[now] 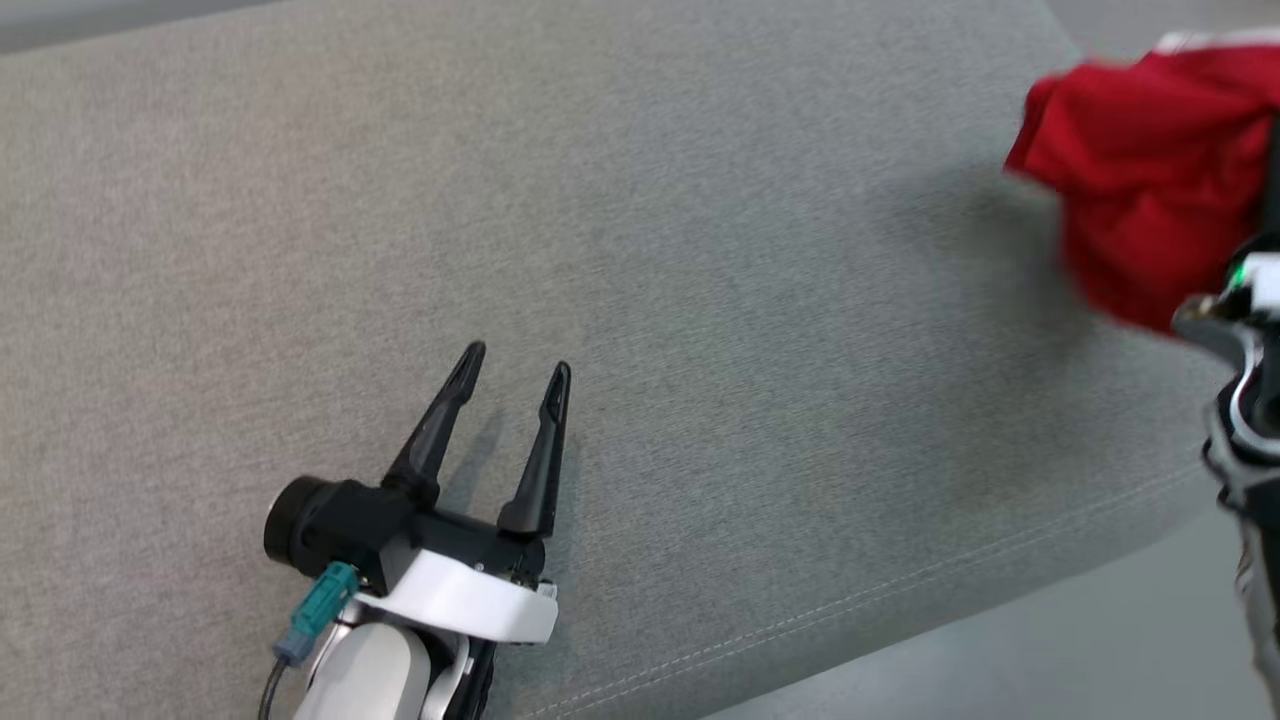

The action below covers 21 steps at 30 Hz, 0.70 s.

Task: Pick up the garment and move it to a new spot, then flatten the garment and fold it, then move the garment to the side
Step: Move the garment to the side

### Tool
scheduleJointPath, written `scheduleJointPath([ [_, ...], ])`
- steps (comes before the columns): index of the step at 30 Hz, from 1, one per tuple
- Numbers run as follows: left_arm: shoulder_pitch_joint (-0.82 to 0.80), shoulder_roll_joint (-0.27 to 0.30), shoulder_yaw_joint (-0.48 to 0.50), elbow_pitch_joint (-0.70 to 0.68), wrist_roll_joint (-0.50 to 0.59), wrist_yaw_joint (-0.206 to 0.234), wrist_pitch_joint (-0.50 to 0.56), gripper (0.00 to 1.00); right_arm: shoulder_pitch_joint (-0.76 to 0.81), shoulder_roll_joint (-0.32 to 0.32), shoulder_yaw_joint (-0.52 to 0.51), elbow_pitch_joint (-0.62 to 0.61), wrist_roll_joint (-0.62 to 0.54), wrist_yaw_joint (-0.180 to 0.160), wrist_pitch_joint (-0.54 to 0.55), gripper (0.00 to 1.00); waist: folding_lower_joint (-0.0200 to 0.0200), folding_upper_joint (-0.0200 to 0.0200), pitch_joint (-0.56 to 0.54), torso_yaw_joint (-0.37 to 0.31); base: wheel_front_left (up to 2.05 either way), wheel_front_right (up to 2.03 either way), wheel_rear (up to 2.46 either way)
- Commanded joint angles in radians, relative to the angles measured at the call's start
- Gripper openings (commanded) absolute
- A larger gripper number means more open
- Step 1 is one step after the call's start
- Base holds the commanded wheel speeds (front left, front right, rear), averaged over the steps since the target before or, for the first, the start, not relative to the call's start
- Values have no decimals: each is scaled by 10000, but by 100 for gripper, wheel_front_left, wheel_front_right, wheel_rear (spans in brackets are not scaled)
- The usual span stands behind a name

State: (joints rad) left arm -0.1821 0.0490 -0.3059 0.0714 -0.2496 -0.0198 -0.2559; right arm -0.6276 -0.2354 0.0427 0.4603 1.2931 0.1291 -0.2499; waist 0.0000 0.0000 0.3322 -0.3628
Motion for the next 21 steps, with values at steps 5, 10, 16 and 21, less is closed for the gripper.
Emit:
scheduleJointPath([
  [5, -651, 12, 222, -603, -194, -135, -59, 100, -2043, -443, 89, 638, -204, 16, -118, 0, 0, 0, 1079, 656, 0, 0, 0],
  [10, -1061, 23, 137, -831, 38, -220, -59, 100, -4268, -539, 319, 2112, -361, 16, -118, 0, 0, 0, 2065, 1156, 0, 0, 0],
  [16, -1667, 92, 74, -965, 341, -287, -59, 100, -6764, -836, 434, 3047, -763, 16, -118, 0, 0, 0, 3124, 1879, 0, 0, 0],
  [21, -1831, 177, 1, -1109, 499, -280, -58, 100, -7856, -1070, 34, 3813, -1285, 16, -118, 0, 0, 0, 3832, 2219, 0, 0, 0],
])
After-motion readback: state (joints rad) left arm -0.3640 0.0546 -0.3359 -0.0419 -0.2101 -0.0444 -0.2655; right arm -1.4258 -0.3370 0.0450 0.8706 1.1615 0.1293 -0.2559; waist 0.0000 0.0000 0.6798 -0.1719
